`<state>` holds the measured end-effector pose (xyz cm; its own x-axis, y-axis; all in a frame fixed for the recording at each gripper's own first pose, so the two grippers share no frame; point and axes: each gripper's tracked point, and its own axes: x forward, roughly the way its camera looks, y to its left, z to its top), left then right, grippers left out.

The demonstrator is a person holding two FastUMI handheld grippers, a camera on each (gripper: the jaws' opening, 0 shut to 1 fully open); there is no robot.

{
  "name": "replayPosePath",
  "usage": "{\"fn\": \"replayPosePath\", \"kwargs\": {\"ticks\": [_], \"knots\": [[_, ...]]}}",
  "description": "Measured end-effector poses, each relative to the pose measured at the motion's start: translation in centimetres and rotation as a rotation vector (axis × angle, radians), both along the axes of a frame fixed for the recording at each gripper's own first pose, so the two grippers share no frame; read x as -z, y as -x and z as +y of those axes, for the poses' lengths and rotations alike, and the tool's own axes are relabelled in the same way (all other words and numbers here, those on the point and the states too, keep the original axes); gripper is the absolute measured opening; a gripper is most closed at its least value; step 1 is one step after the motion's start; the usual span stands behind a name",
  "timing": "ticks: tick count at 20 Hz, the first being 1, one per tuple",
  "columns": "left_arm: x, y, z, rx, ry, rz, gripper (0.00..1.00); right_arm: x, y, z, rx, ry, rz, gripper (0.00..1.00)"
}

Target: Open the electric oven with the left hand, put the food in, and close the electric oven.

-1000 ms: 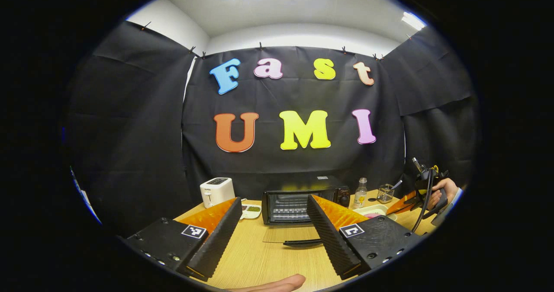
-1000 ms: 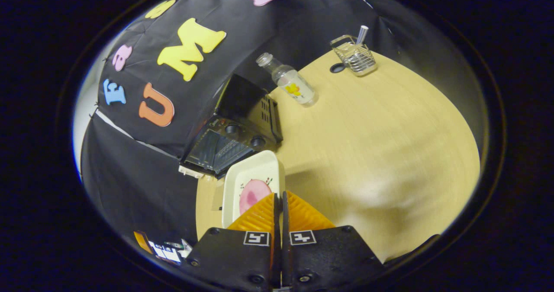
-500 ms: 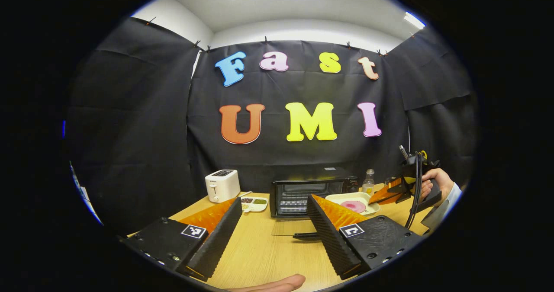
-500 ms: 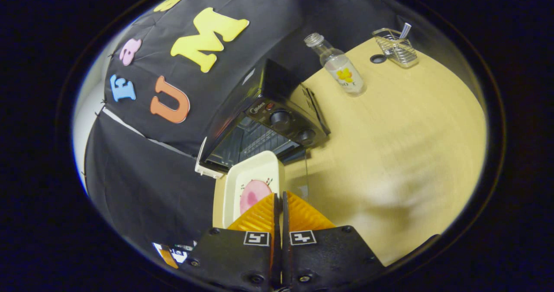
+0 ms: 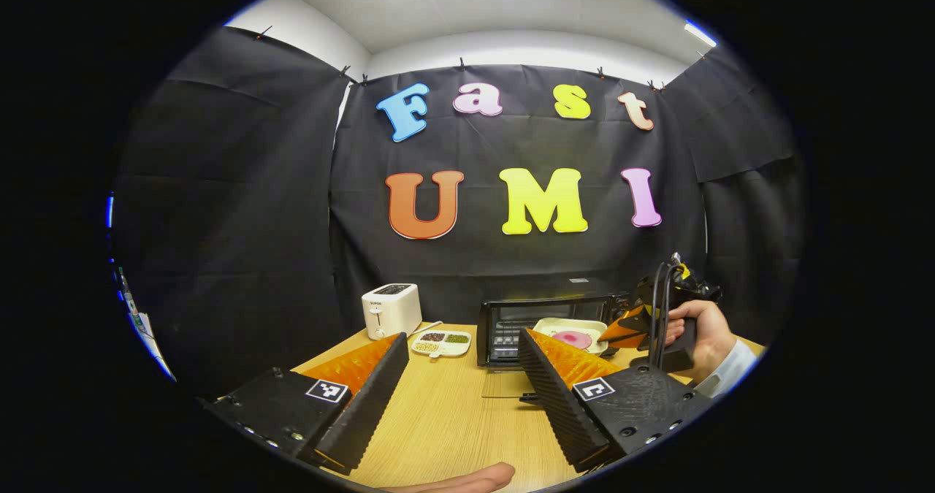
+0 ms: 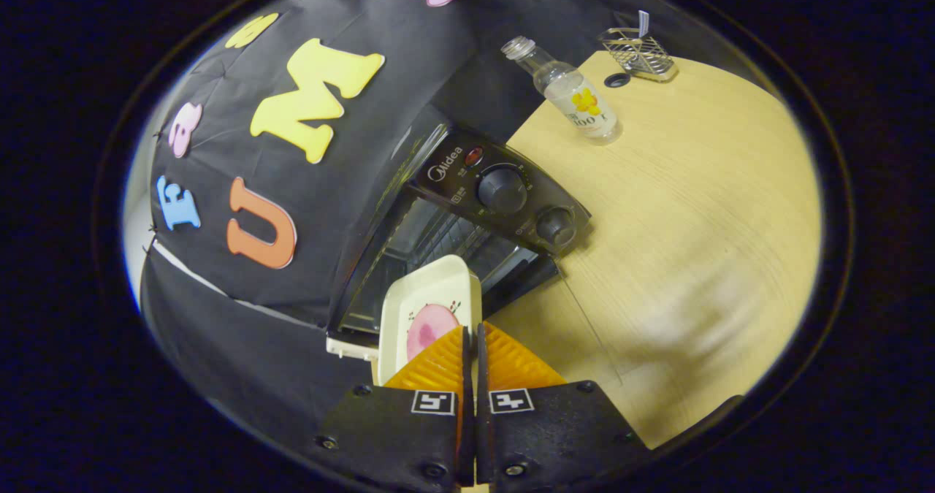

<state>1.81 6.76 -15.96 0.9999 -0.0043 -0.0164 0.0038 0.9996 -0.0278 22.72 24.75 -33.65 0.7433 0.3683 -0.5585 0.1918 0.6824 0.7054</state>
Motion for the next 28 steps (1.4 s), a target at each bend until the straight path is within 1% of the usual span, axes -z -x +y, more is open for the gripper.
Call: {"fn": "replayPosePath", "kwargs": {"ticks": [3, 5, 6, 8, 9, 11, 13, 16, 17, 18, 19, 20, 21, 22, 23, 24, 25, 28], "knots": [[1.0, -1.0, 0.7, -0.009, -0.001, 0.008, 0.96, 0.7, -2.9, 1.0, 0.144, 0.001, -0.056, 0.04], [1.9, -1.5, 1.5, -0.025, -0.004, 0.026, 0.96, 1.1, -4.9, 2.0, 0.203, -0.006, -0.100, 0.04], [2.2, -2.0, 2.0, -0.038, -0.008, 0.033, 0.96, 1.2, -6.0, 2.7, 0.213, -0.017, -0.118, 0.00], [2.7, -2.8, 2.8, -0.059, -0.022, 0.041, 0.96, 1.3, -7.9, 3.9, 0.229, -0.033, -0.153, 0.01], [3.0, -3.0, 3.1, -0.064, -0.028, 0.047, 0.96, 1.5, -8.8, 4.1, 0.244, -0.028, -0.165, 0.04], [3.6, -3.8, 3.7, -0.080, -0.029, 0.055, 0.96, 1.6, -10.8, 4.3, 0.262, 0.003, -0.195, 0.04], [4.2, -4.3, 4.1, -0.093, -0.020, 0.063, 0.96, 1.8, -12.3, 4.5, 0.259, 0.024, -0.213, 0.04], [5.3, -4.9, 4.3, -0.092, 0.004, 0.085, 0.96, 2.0, -13.2, 5.1, 0.244, 0.022, -0.236, 0.05], [5.7, -5.0, 4.3, -0.091, 0.010, 0.100, 0.96, 2.3, -13.2, 5.2, 0.238, 0.021, -0.234, 0.02], [6.2, -5.1, 4.1, -0.088, 0.015, 0.115, 0.96, 2.6, -13.1, 5.3, 0.234, 0.023, -0.230, 0.06], [6.3, -5.1, 4.2, -0.091, 0.020, 0.123, 0.96, 2.6, -13.1, 5.5, 0.228, 0.013, -0.237, 0.02], [6.4, -5.0, 4.3, -0.094, 0.024, 0.130, 0.96, 2.6, -12.7, 5.4, 0.217, 0.016, -0.240, 0.05], [6.4, -4.9, 4.3, -0.094, 0.031, 0.133, 0.96, 2.8, -12.6, 5.6, 0.209, 0.012, -0.248, 0.23], [6.2, -4.7, 4.3, -0.092, 0.038, 0.132, 0.96, 2.8, -12.1, 5.4, 0.207, 0.017, -0.251, 0.28], [5.8, -4.5, 4.2, -0.089, 0.047, 0.130, 0.96, 2.7, -11.5, 5.2, 0.202, 0.021, -0.256, 0.36], [5.7, -4.2, 4.2, -0.088, 0.054, 0.129, 0.96, 2.7, -11.0, 5.1, 0.198, 0.024, -0.254, 0.39], [5.3, -3.9, 4.2, -0.089, 0.059, 0.124, 0.96, 2.8, -10.4, 5.0, 0.194, 0.022, -0.246, 0.45], [4.3, -3.0, 4.2, -0.095, 0.062, 0.110, 0.96, 2.7, -8.6, 4.3, 0.192, 0.015, -0.226, 0.55]]}}
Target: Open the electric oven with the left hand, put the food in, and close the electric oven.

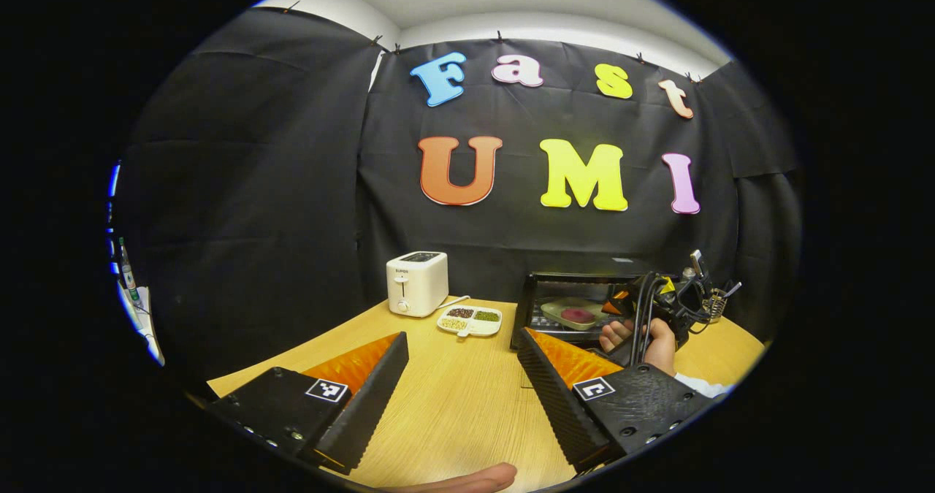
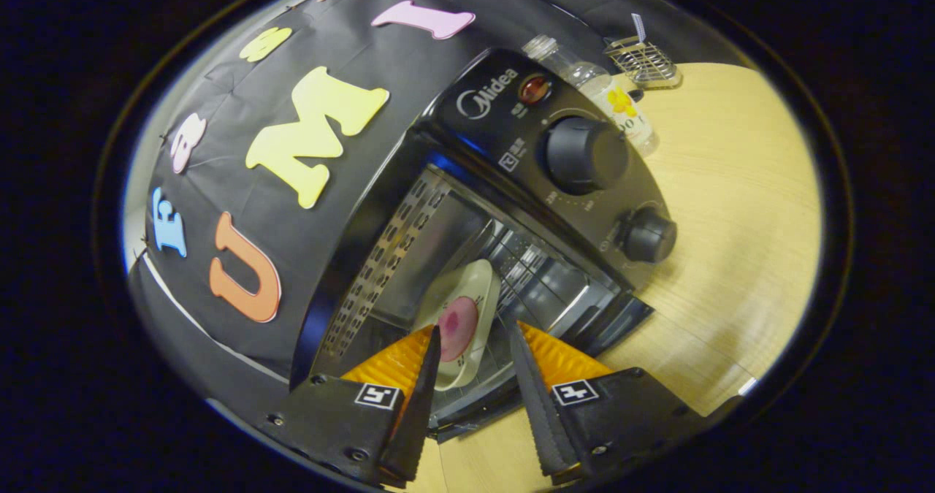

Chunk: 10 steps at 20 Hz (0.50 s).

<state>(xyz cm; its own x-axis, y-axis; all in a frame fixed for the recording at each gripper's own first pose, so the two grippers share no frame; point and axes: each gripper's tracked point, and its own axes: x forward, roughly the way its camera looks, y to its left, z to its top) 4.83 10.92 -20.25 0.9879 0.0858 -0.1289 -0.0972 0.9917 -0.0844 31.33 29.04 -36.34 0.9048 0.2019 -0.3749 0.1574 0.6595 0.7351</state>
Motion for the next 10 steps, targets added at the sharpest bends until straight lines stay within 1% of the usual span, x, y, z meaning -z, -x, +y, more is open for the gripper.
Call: {"fn": "replayPosePath", "kwargs": {"ticks": [1, 2, 4, 5, 6, 7, 9, 10], "knots": [[-0.3, 0.5, 0.1, -0.003, 0.000, -0.004, 0.96, -0.3, 0.8, 0.1, -0.009, -0.017, -0.004, 0.67], [-0.6, 0.9, -0.1, 0.001, 0.003, -0.008, 0.96, -0.6, 1.4, 0.2, -0.022, -0.037, -0.009, 0.60], [-1.2, 1.7, -0.6, 0.017, 0.015, -0.017, 0.96, -0.9, 3.1, 0.1, -0.049, -0.031, -0.013, 0.61], [-1.6, 2.1, -0.7, 0.020, 0.020, -0.021, 0.96, -1.0, 4.0, 0.2, -0.069, -0.002, -0.021, 0.65], [-1.6, 2.5, -0.8, 0.024, 0.024, -0.023, 0.95, -1.2, 4.7, 0.0, -0.085, 0.030, -0.031, 0.75], [-1.8, 2.8, -0.9, 0.030, 0.027, -0.025, 0.95, -1.3, 5.5, -0.3, -0.096, 0.071, -0.042, 0.77], [-2.0, 3.3, -1.1, 0.034, 0.024, -0.023, 0.95, -1.8, 7.1, -1.0, -0.117, 0.166, -0.081, 0.87], [-2.1, 3.6, -1.2, 0.034, 0.021, -0.023, 0.95, -2.3, 7.8, -1.3, -0.130, 0.208, -0.112, 0.87]]}}
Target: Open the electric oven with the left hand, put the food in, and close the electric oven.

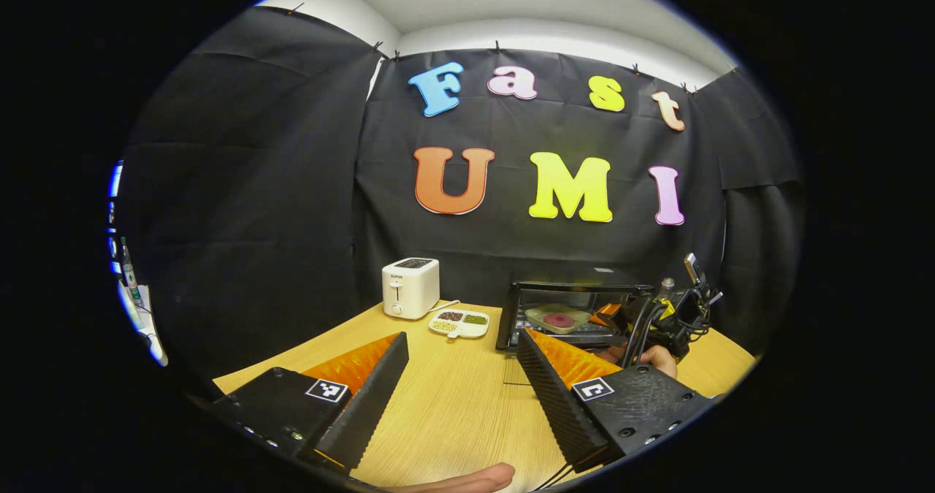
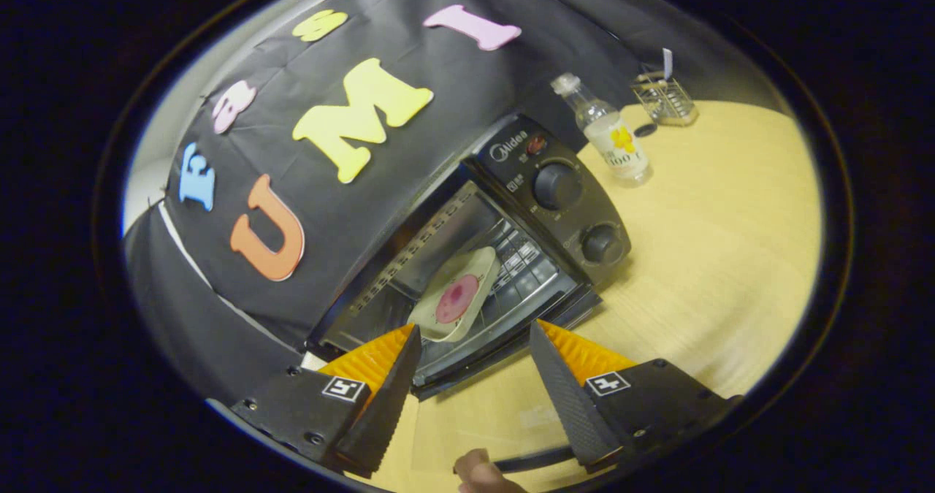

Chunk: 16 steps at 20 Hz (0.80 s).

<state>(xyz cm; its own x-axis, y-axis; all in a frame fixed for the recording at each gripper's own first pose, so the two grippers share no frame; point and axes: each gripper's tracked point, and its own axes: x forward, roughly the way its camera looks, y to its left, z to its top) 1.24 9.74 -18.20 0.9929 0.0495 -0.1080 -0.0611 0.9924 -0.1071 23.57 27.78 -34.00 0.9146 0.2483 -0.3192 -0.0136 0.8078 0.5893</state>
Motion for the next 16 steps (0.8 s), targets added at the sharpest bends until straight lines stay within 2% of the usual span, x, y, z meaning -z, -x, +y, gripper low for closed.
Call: {"fn": "replayPosePath", "kwargs": {"ticks": [5, 7, 8, 9, 10, 16], "knots": [[0.3, 0.4, -1.0, 0.023, -0.006, 0.000, 0.95, -3.6, 3.6, -1.4, -0.075, 0.235, -0.175, 0.92], [0.8, -0.1, -1.6, 0.035, -0.012, 0.014, 0.95, -5.7, 5.1, -2.6, -0.078, 0.326, -0.252, 0.94], [1.0, -0.4, -1.8, 0.040, -0.018, 0.017, 0.95, -6.8, 5.8, -3.3, -0.070, 0.357, -0.287, 1.00], [1.2, -0.6, -2.2, 0.045, -0.022, 0.025, 0.95, -8.2, 6.8, -3.7, -0.069, 0.374, -0.324, 0.95], [1.4, -1.1, -2.6, 0.051, -0.026, 0.033, 0.95, -9.4, 7.5, -4.2, -0.068, 0.395, -0.351, 0.94], [3.3, -3.3, -6.3, 0.115, -0.054, 0.095, 0.96, -15.4, 10.6, -8.1, -0.087, 0.528, -0.468, 0.95]]}}
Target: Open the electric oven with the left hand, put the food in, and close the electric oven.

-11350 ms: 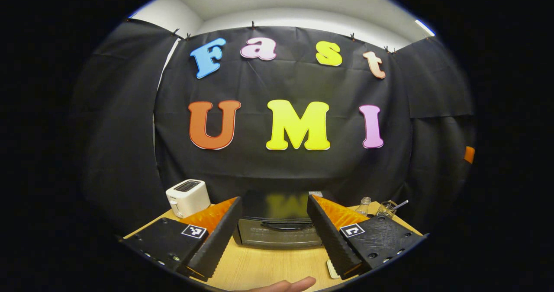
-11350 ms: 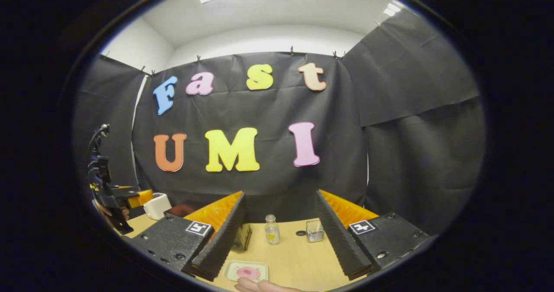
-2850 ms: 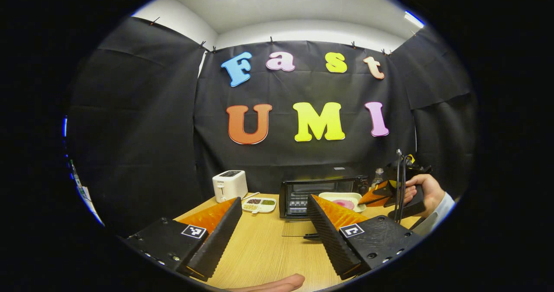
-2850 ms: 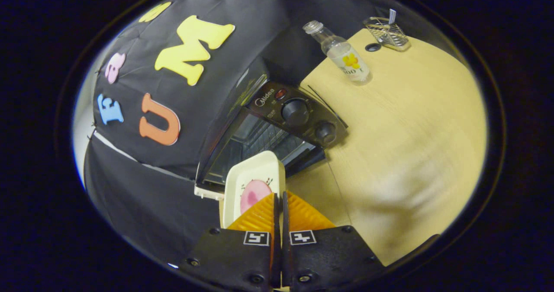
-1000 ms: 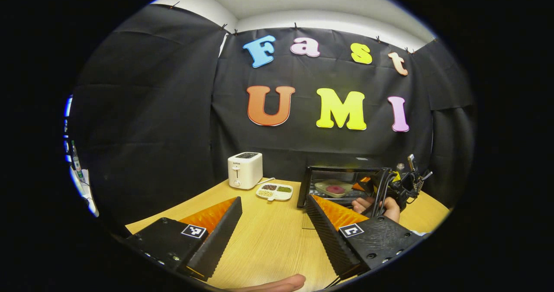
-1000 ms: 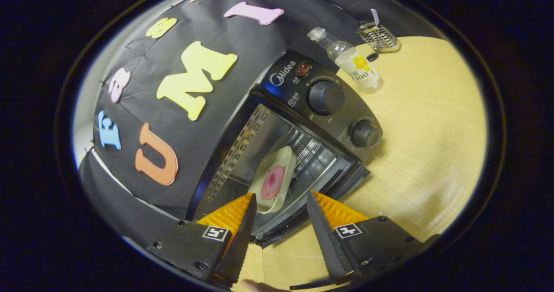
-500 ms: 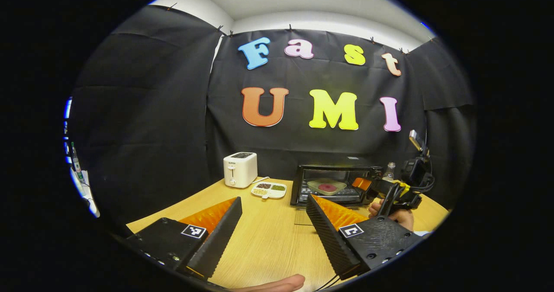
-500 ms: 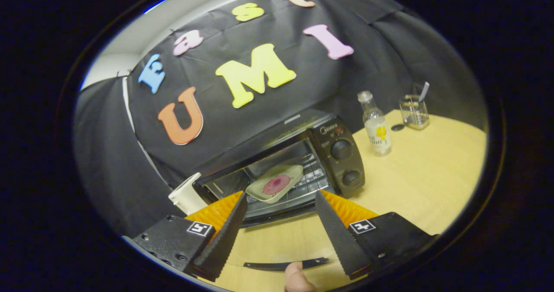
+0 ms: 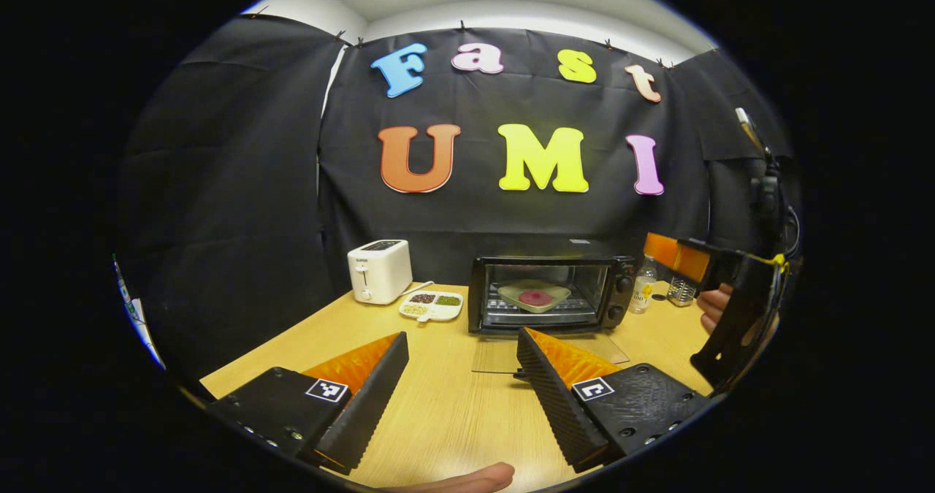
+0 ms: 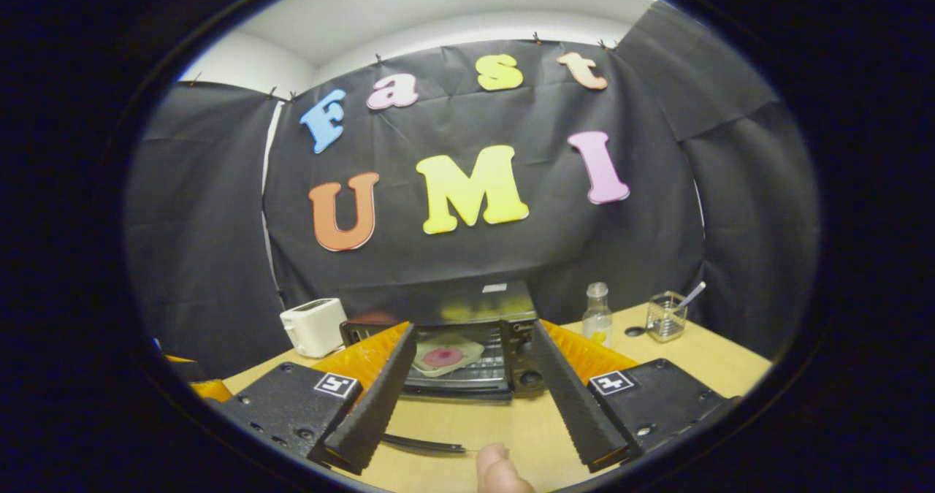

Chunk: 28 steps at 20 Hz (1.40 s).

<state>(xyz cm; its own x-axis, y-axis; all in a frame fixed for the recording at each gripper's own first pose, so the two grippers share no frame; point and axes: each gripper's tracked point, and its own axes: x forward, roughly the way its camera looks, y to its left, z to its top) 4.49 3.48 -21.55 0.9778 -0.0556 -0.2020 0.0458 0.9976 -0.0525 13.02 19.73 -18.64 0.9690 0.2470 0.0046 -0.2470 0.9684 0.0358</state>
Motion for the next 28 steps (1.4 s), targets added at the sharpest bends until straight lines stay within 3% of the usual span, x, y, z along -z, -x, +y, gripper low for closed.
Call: {"fn": "replayPosePath", "kwargs": {"ticks": [5, 11, 12, 14, 18, 24, 28], "knots": [[2.7, -1.8, -3.6, 0.067, 0.001, 0.065, 0.95, -3.5, 1.3, -3.4, 0.003, 0.071, -0.031, 0.96], [7.0, -3.7, -7.0, 0.112, 0.005, 0.160, 0.96, -6.1, 1.9, -7.8, -0.015, 0.072, 0.056, 0.96], [7.6, -3.8, -7.6, 0.121, 0.003, 0.171, 0.96, -6.5, 1.9, -8.4, -0.020, 0.077, 0.078, 1.00], [9.2, -4.6, -8.6, 0.139, -0.002, 0.193, 0.96, -7.5, 2.2, -9.3, -0.020, 0.083, 0.111, 0.96], [12.3, -5.3, -10.5, 0.175, -0.009, 0.275, 0.96, -11.0, 2.6, -11.3, 0.036, 0.122, 0.044, 0.95], [15.1, -6.8, -11.6, 0.184, -0.087, 0.360, 0.96, -10.8, 3.5, -10.9, 0.007, 0.113, 0.078, 0.96], [14.5, -7.5, -12.3, 0.201, -0.071, 0.360, 0.96, -11.1, 3.8, -11.1, -0.008, 0.081, 0.114, 0.96]]}}
